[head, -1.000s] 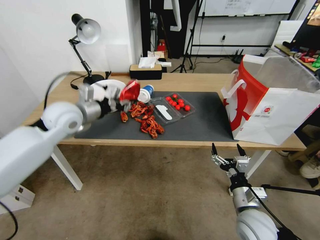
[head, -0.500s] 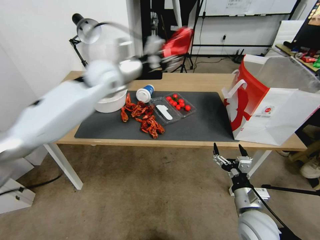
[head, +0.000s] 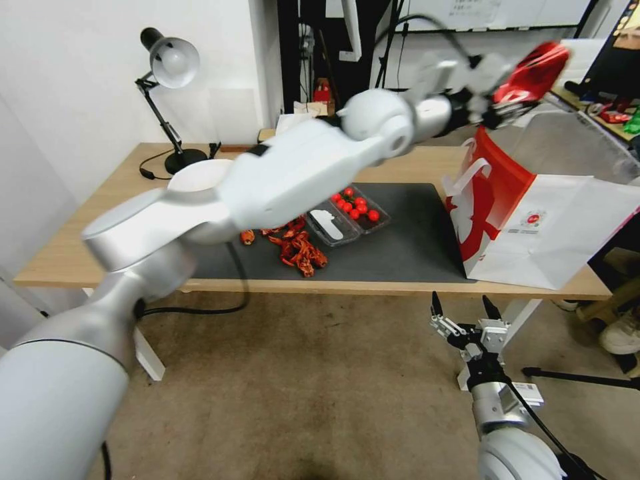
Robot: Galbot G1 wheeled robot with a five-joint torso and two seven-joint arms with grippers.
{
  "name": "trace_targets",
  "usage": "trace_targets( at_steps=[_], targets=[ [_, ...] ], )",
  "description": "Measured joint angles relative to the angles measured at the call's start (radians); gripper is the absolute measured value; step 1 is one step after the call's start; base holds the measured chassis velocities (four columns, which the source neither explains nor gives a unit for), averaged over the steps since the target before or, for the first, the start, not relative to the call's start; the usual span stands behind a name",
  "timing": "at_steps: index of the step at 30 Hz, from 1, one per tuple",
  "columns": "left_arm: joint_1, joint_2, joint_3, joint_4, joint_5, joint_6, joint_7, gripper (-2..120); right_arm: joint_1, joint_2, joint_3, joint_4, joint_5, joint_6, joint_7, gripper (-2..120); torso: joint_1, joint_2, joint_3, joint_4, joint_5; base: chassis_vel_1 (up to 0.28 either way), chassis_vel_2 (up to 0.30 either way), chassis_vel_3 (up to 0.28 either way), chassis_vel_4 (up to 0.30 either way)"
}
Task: Pick up the trash from the table and place it into the takeout bag.
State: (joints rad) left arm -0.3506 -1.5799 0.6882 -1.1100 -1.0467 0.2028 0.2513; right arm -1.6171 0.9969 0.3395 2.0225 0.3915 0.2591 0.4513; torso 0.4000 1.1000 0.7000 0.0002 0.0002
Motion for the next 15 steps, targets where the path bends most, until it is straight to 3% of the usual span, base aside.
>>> trace_targets(
  at_steps=[5,13,15],
  targets=[
    [-0.024,-0.04,0.069,0.031,0.02,0.001,0.05,25,-0.002,0.006,0.001,-0.004,-0.002,0.002,0.0,100,0.0,0.0,0.0,-0.0003,0.0001,0.0,0.0,0.0,0.0],
    [-0.016,-0.037,0.158,0.007,0.107,0.008,0.091,25,-0.011,0.009,0.002,-0.011,-0.006,0.012,-0.002,100,0.0,0.0,0.0,-0.0001,0.0,0.0,0.0,0.0,0.0],
    [-0.013,-0.035,0.161,0.003,0.109,0.008,0.079,34,-0.014,0.01,0.002,-0.015,-0.007,0.013,-0.003,100,0.0,0.0,0.0,-0.0001,0.0,0.0,0.0,0.0,0.0]
  ],
)
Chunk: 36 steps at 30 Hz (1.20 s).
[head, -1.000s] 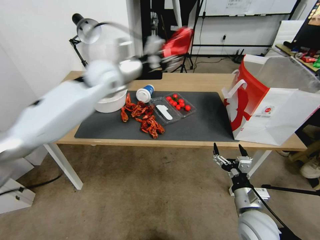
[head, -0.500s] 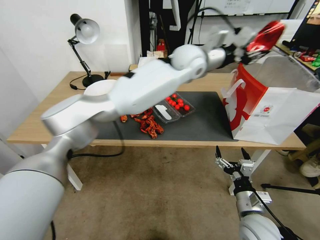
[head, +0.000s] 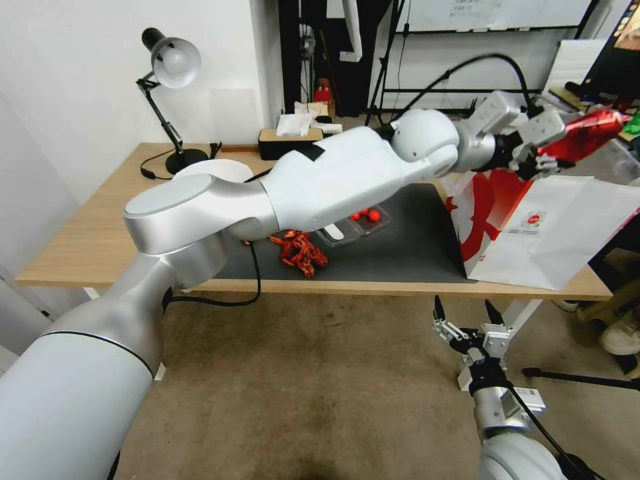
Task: Pick up the trash from the table and place it into the takeout bag.
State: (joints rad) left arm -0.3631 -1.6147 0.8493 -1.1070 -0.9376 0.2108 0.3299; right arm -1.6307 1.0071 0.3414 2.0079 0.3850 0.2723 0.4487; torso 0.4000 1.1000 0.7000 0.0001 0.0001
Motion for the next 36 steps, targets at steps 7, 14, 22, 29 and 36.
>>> trace_targets(
  at_steps=[7,14,22,29,36],
  targets=[
    [-0.005,0.004,-0.038,-0.007,-0.009,0.002,-0.031,63,-0.002,0.004,0.0,-0.008,-0.001,0.004,-0.002,100,0.0,0.0,0.0,0.0,0.0,0.0,0.0,0.0,0.0],
    [-0.007,0.05,-0.114,-0.028,-0.049,0.006,-0.093,87,-0.002,0.008,-0.004,-0.007,-0.002,0.004,-0.003,100,0.0,0.0,0.0,-0.0003,-0.0001,0.0,0.0,0.0,0.0],
    [0.067,0.227,-0.192,-0.186,-0.079,0.023,-0.186,100,-0.003,0.002,-0.005,-0.003,0.002,0.005,-0.004,100,0.0,0.0,0.0,-0.0003,-0.0005,0.0,0.0,0.0,0.0],
    [0.272,0.444,-0.298,-0.423,-0.105,0.054,-0.3,100,-0.008,-0.003,-0.006,-0.001,0.008,0.006,-0.005,100,0.0,0.0,0.0,0.0007,-0.0011,0.0,0.0,0.0,0.0],
    [0.467,0.559,-0.446,-0.611,-0.004,0.051,-0.351,100,0.002,-0.005,-0.018,0.008,0.01,0.006,-0.005,100,0.0,0.0,0.0,-0.0006,-0.0007,0.0,0.0,0.0,0.0]
  ],
)
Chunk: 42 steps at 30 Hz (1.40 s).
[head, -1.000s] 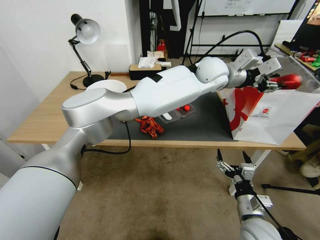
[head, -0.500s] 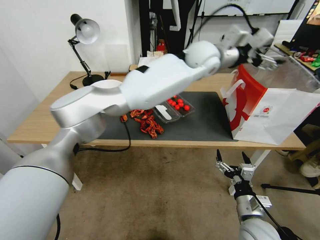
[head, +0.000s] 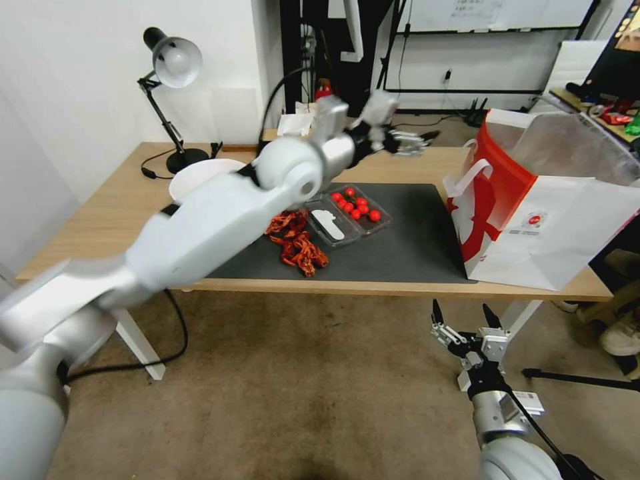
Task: Pick up the trash from the table and place it into the takeout bag.
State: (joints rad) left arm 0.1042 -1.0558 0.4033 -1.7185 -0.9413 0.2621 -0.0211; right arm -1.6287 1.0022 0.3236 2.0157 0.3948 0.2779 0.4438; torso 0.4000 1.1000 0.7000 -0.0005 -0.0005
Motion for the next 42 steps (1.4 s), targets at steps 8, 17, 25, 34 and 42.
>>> trace_targets(
  at_steps=[8,17,25,34,42],
  targets=[
    [0.519,0.179,-0.345,-0.226,0.202,-0.084,0.003,100,-0.004,0.002,-0.012,0.028,-0.007,0.0,0.0,100,0.0,0.0,0.0,0.0013,-0.0005,0.0,0.0,0.0,0.0],
    [1.03,0.085,-0.671,-0.298,0.435,-0.249,0.085,100,-0.02,0.0,-0.01,0.066,-0.015,0.0,0.002,100,0.0,0.0,0.0,0.0006,0.0004,0.0,0.0,0.0,0.0],
    [1.397,-0.083,-0.918,-0.329,0.635,-0.418,0.097,100,-0.037,0.012,-0.006,0.098,-0.042,-0.002,0.006,100,0.0,0.0,0.0,0.0007,0.0006,0.0,0.0,0.0,0.0],
    [1.511,-0.192,-0.984,-0.289,0.706,-0.552,0.091,100,-0.042,0.034,-0.015,0.108,-0.069,-0.012,0.006,100,0.0,0.0,0.0,0.0005,0.0006,0.0,0.0,0.0,0.0],
    [1.532,-0.207,-0.985,-0.255,0.694,-0.602,0.094,100,-0.051,0.044,-0.016,0.109,-0.079,-0.014,0.005,100,0.0,0.0,0.0,0.0005,0.0005,0.0,0.0,0.0,0.0]
  ],
)
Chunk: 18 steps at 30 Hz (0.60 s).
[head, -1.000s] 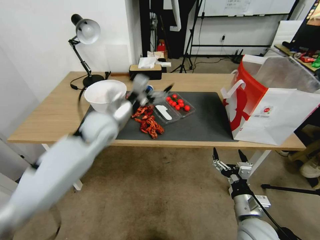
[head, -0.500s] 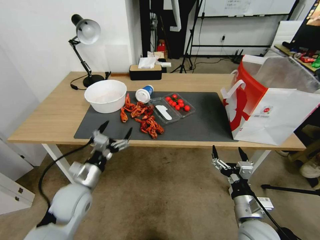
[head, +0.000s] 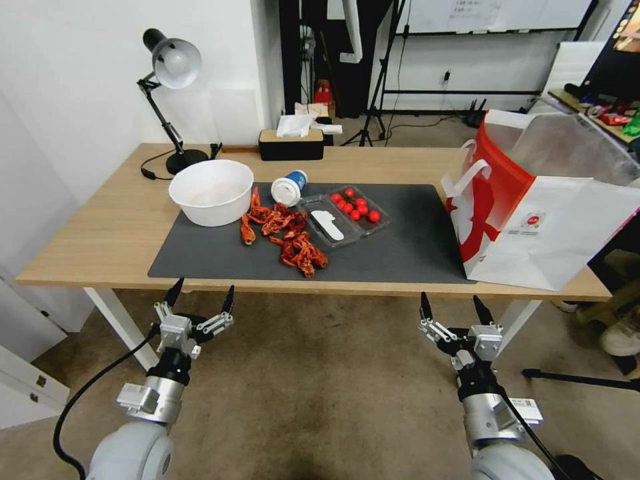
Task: Pick up the trash from the table and place it into the takeout bag.
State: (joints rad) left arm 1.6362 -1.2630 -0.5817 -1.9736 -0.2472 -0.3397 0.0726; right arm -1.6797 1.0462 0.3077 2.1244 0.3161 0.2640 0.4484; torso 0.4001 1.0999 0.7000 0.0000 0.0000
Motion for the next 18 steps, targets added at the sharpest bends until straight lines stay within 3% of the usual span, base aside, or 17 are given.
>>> trace_targets(
  at_steps=[13,18],
  targets=[
    [0.001,-0.009,0.008,0.011,-0.022,-0.007,0.021,100,-0.011,0.006,0.004,0.01,-0.008,-0.002,0.0,100,0.0,0.0,0.0,0.0001,-0.0001,0.0,0.0,0.0,0.0],
    [-0.056,0.061,0.032,0.006,-0.07,0.035,0.023,100,-0.015,0.008,0.004,0.014,-0.017,-0.006,0.001,100,0.0,0.0,0.0,0.0002,-0.0004,0.0,0.0,0.0,0.0]
  ],
)
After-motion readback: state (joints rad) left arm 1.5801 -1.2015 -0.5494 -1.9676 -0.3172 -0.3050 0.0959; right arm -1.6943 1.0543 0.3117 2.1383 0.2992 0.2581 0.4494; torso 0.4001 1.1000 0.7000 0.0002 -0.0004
